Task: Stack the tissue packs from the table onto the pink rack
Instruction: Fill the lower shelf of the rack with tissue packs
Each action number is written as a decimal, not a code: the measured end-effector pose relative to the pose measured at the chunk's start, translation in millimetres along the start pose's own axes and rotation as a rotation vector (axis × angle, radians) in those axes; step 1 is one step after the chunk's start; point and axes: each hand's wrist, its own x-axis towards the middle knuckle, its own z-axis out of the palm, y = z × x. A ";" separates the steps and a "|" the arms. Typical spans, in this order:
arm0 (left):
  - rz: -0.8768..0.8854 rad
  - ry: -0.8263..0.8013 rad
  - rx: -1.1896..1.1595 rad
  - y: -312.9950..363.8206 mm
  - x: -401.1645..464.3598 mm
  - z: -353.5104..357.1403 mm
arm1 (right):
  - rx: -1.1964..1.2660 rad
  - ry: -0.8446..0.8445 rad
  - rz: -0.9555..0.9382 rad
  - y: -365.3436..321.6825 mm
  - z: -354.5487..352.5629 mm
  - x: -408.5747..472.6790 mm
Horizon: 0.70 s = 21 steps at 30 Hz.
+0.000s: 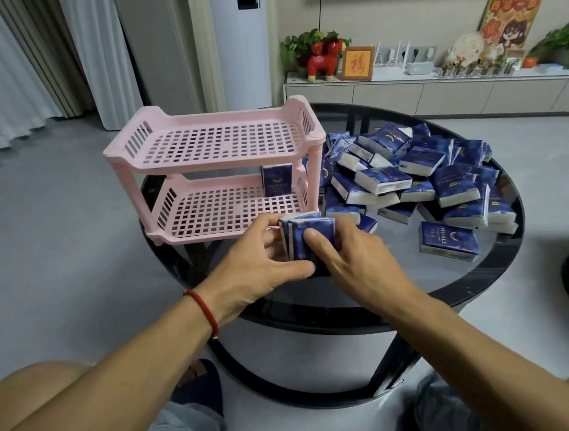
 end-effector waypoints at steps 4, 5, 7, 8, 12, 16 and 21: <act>0.061 0.039 0.138 -2.0 2.9 -11.9 | -0.004 -0.014 -0.090 -4.7 -0.5 0.2; 0.068 0.033 0.160 -2.4 3.7 -14.9 | 0.037 -0.002 -0.099 -4.4 -2.2 0.9; 0.058 -0.002 0.180 -6.3 4.5 -19.1 | 0.081 -0.029 -0.142 -3.5 -3.6 3.2; 0.050 -0.026 0.179 -9.3 4.0 -19.8 | 0.067 -0.061 -0.171 -3.7 -2.9 4.2; 0.084 -0.050 0.259 -15.0 3.5 -22.1 | 0.044 -0.051 -0.217 -3.9 -0.5 8.7; 0.098 -0.005 0.219 -9.2 3.7 -30.6 | 0.055 -0.033 -0.242 -0.8 -4.7 13.7; 0.166 0.092 0.219 0.2 10.8 -36.4 | 0.138 0.040 -0.220 -4.8 -11.3 17.8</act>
